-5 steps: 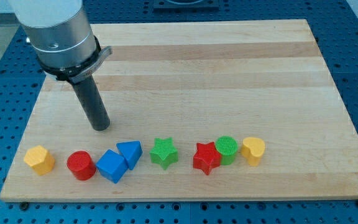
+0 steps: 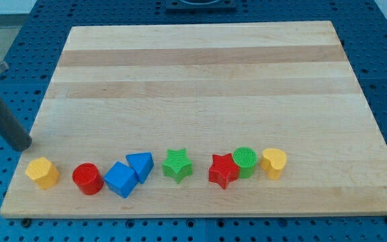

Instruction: Slide the yellow hexagon towards red circle

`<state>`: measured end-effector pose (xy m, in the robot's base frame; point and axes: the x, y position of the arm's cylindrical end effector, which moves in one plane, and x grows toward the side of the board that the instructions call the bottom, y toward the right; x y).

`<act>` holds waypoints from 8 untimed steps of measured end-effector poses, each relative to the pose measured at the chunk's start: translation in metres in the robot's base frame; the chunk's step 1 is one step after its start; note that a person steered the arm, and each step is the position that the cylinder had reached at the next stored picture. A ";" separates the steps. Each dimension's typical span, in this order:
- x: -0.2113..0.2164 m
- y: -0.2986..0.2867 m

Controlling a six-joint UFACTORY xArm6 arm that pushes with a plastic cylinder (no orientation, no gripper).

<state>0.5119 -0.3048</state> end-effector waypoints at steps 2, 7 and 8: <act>0.013 0.000; 0.090 0.001; 0.075 0.035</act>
<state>0.5873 -0.2695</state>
